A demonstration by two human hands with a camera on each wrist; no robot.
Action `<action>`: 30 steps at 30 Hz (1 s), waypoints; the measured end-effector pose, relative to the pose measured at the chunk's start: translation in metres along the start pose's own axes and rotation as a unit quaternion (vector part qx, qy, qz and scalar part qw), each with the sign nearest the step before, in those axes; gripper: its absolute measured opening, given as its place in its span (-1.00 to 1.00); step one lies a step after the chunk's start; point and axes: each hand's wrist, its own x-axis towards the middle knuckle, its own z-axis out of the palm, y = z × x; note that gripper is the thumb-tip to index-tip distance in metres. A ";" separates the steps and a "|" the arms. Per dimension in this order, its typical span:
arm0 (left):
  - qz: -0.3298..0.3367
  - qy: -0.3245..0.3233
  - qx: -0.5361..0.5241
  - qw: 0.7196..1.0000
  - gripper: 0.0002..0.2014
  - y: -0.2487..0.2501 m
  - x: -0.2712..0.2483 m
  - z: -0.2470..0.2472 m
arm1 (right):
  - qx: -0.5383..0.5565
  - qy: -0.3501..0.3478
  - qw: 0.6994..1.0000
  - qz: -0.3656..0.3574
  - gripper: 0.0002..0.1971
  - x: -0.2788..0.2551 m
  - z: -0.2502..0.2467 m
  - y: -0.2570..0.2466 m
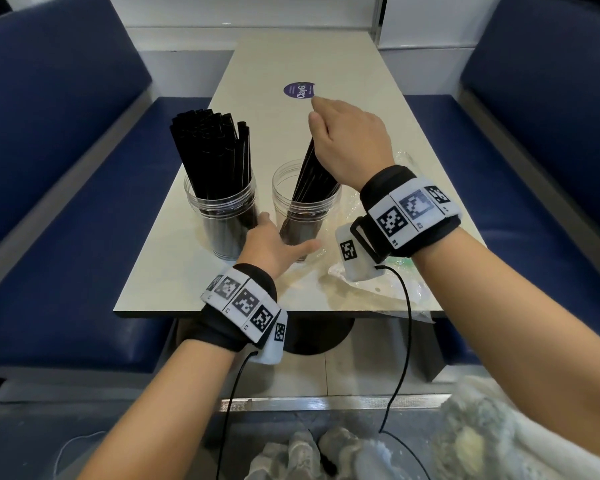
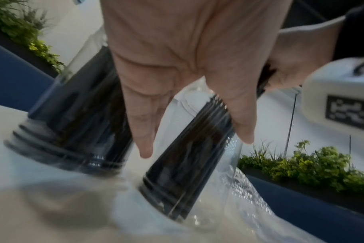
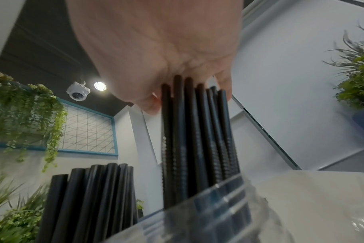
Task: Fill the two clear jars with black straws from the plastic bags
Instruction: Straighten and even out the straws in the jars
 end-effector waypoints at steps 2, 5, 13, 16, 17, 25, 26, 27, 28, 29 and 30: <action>0.002 -0.002 0.009 1.000 -0.04 -0.008 -0.004 -0.011 | 0.009 0.013 1.000 -0.014 -0.67 -0.005 -0.005 -0.003; 0.012 0.004 0.018 1.000 -0.47 -0.022 -0.011 -0.036 | 0.021 0.004 0.999 -0.026 -0.62 -0.013 -0.013 -0.012; 0.008 0.152 -0.049 0.987 -0.13 -0.050 -0.003 -0.090 | 0.059 0.004 0.994 -0.089 -0.56 -0.026 -0.026 -0.057; 0.033 0.156 -0.099 0.982 0.16 -0.056 0.014 -0.086 | 0.076 -0.010 0.992 -0.105 -0.55 -0.022 -0.020 -0.078; 0.036 0.150 -0.121 0.981 0.23 -0.055 0.018 -0.084 | 0.079 -0.016 0.991 -0.105 -0.55 -0.019 -0.016 -0.084; 0.098 0.167 -0.215 0.957 0.02 -0.052 0.031 -0.066 | 0.044 -0.104 0.992 -0.055 -0.20 -0.001 0.027 -0.109; 0.093 0.173 -0.218 0.956 0.00 -0.054 0.031 -0.065 | 0.039 -0.122 0.991 -0.043 -0.14 0.000 0.032 -0.110; 0.092 0.176 -0.218 0.955 0.00 -0.056 0.029 -0.064 | 0.041 -0.137 0.989 -0.032 -0.10 0.001 0.036 -0.110; 0.091 0.181 -0.220 0.954 -0.02 -0.057 0.030 -0.063 | 0.048 -0.148 0.987 -0.024 -0.08 0.001 0.040 -0.111; 0.089 0.185 -0.221 0.954 -0.03 -0.057 0.027 -0.063 | 0.058 -0.154 0.986 -0.019 -0.07 0.002 0.044 -0.112; 0.092 0.187 -0.226 0.952 -0.05 -0.059 0.023 -0.063 | 0.066 -0.156 0.985 -0.017 -0.07 0.002 0.046 -0.114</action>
